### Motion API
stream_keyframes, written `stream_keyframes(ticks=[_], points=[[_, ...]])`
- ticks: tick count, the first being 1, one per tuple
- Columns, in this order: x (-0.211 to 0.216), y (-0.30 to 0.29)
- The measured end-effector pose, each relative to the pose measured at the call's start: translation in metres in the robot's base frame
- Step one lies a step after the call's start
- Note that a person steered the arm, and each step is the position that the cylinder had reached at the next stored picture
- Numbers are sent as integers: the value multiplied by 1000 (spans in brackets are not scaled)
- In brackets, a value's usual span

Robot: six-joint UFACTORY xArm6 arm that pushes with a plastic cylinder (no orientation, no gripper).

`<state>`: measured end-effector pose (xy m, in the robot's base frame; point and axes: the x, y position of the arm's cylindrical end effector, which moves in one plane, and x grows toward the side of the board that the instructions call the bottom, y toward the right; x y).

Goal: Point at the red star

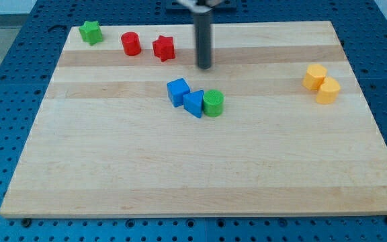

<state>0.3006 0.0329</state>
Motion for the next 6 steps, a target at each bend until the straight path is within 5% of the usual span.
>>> stream_keyframes(ticks=[2, 6], points=[[-79, -7], [-77, -64]])
